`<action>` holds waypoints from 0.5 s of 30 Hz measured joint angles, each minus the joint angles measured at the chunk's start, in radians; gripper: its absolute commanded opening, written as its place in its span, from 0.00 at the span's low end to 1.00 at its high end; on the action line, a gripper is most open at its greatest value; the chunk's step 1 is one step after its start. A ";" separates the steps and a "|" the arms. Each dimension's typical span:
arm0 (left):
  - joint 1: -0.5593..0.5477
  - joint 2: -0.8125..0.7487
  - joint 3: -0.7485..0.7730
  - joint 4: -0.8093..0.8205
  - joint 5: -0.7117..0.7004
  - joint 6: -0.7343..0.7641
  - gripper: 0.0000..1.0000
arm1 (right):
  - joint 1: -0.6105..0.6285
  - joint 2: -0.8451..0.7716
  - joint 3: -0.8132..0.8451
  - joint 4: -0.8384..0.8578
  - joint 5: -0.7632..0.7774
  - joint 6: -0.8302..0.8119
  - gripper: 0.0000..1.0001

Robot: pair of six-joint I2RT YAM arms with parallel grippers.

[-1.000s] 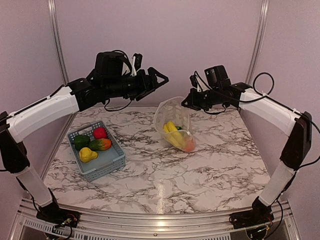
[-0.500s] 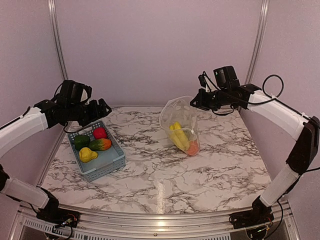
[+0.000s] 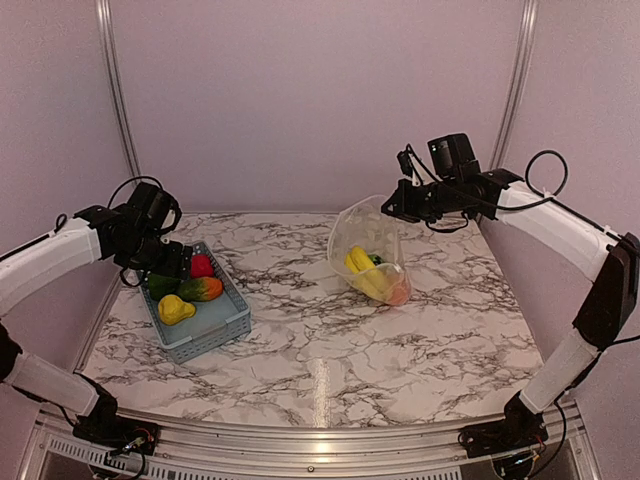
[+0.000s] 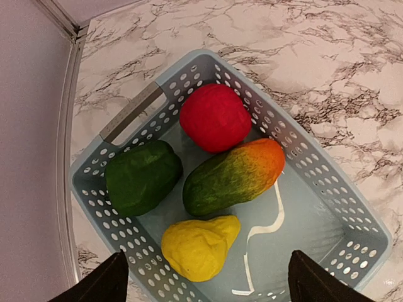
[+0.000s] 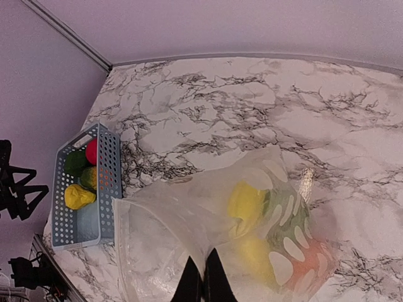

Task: Place the food in the zip-top bag and seal the zipper
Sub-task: Pick up the fake fruit from the bin.

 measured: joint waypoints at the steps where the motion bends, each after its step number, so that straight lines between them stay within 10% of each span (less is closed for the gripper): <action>1: 0.000 0.008 -0.004 -0.008 -0.004 0.013 0.90 | 0.000 0.000 0.000 0.000 -0.002 -0.001 0.00; 15: 0.000 0.214 -0.023 -0.078 -0.029 0.176 0.89 | 0.000 0.000 0.000 0.000 -0.016 -0.002 0.00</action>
